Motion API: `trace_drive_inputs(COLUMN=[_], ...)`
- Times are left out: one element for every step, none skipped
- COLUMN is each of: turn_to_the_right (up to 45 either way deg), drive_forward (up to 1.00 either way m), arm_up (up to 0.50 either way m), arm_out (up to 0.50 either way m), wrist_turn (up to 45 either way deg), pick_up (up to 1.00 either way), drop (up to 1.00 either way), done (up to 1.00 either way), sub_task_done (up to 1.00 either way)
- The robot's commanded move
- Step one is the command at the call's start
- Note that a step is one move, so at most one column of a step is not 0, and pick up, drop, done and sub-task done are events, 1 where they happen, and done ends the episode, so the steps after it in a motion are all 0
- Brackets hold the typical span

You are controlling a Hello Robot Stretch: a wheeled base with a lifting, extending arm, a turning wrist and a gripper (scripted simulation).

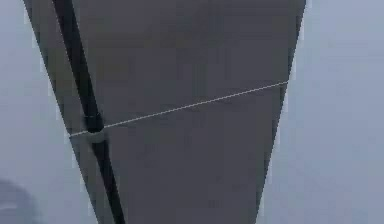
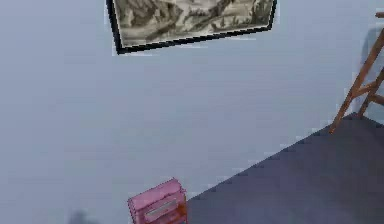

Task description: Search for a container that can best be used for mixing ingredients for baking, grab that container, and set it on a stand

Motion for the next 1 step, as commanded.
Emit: trace_drive_inputs(turn_to_the_right=[45.0], drive_forward=[0.0], arm_up=[0.0], arm_out=[0.0], wrist_turn=[0.0], pick_up=[0.0], drop=[0.0], done=[0.0], sub_task_done=[0.0])
